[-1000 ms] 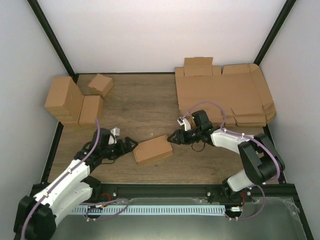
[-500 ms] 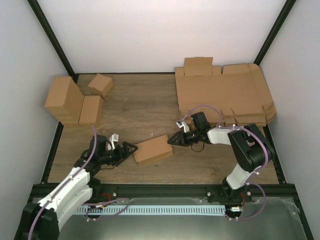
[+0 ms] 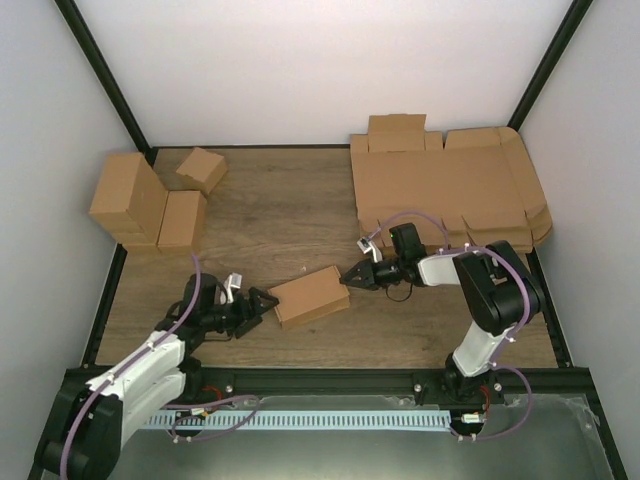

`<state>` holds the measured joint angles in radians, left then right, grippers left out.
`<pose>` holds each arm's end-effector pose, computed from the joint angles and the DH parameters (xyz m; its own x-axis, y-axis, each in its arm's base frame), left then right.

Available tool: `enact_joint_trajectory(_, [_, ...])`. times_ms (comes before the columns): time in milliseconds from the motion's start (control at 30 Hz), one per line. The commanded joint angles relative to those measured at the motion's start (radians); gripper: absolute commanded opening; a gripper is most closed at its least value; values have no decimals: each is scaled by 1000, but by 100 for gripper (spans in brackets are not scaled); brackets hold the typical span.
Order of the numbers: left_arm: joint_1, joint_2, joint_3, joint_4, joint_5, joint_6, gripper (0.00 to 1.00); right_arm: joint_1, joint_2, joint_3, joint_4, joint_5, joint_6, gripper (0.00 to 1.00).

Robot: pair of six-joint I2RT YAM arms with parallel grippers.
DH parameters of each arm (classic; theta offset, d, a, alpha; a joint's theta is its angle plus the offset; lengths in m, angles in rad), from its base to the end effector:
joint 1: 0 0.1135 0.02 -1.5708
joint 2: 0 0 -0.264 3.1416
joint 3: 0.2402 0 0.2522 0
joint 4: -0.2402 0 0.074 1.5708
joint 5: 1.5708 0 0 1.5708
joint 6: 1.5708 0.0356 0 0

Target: Fold the paper box

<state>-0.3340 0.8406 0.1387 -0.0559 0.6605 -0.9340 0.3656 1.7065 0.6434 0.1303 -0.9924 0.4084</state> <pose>0.1288 -0.0678 0.1277 -0.9327 -0.3484 -0.0929 -0.1178 0.5379 -0.8347 0.2535 0.1290 0.1151 -0.9511 -0.1316 -0.2795 -0.3089 0.4190 0.8538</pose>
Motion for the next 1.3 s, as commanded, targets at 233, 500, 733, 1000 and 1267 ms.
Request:
enact_joint_trajectory(233, [1, 100, -48, 319, 64, -114, 100, -41, 44, -18, 55, -43, 12, 17])
enact_joint_trajectory(500, [-22, 124, -62, 416, 53, -159, 100, -61, 55, -17, 54, -40, 12, 16])
enact_joint_trajectory(733, [-73, 172, -86, 522, 23, -205, 87, -68, 60, -11, 48, -35, 11, 15])
enact_joint_trajectory(1000, [-147, 222, -75, 610, -31, -262, 75, -69, 55, -7, 42, -32, 12, 15])
enact_joint_trajectory(1267, [-178, 76, -114, 596, -111, -364, 72, -70, 49, -9, 45, -29, 16, 15])
